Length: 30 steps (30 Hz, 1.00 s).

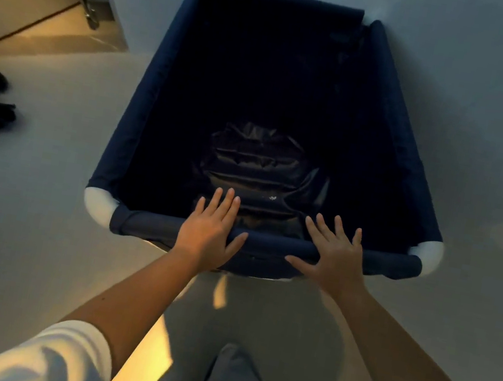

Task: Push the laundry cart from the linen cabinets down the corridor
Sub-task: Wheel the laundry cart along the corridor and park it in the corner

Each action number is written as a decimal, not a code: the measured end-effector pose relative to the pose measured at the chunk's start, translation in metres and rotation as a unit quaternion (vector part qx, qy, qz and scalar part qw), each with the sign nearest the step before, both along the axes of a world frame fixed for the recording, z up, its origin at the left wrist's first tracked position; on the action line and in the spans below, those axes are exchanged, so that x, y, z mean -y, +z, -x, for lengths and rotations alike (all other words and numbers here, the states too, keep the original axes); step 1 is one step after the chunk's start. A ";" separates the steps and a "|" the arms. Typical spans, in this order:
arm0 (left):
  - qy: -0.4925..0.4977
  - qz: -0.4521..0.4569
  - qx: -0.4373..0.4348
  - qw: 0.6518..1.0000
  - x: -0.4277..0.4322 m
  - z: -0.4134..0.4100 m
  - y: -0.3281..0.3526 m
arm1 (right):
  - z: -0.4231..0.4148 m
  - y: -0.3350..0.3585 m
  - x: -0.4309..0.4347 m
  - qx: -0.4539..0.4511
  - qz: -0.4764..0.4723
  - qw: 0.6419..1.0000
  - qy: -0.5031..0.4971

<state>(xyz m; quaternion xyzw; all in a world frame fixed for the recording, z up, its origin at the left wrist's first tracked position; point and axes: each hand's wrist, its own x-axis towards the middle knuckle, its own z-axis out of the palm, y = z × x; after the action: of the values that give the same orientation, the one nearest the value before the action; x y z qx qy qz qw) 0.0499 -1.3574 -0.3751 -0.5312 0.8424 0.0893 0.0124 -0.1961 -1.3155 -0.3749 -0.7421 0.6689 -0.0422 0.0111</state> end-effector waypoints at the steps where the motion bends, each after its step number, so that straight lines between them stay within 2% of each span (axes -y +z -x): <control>1: 0.004 0.005 0.004 1.000 -0.008 0.008 0.000 | 0.009 0.000 -0.004 -0.001 0.001 1.000 0.005; 15: 0.079 0.033 0.027 0.996 -0.127 0.109 -0.010 | 0.111 0.002 -0.091 -0.001 -0.009 0.997 0.078; 30: 0.162 0.037 0.029 0.986 -0.263 0.268 -0.010 | 0.270 0.001 -0.181 0.016 -0.019 0.984 0.174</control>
<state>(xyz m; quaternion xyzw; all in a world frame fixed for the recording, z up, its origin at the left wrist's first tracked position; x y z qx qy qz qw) -0.2185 -1.0944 -0.3847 -0.6629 0.7474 0.0437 0.0025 -0.4662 -1.1343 -0.3735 -0.8462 0.5297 -0.0393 0.0430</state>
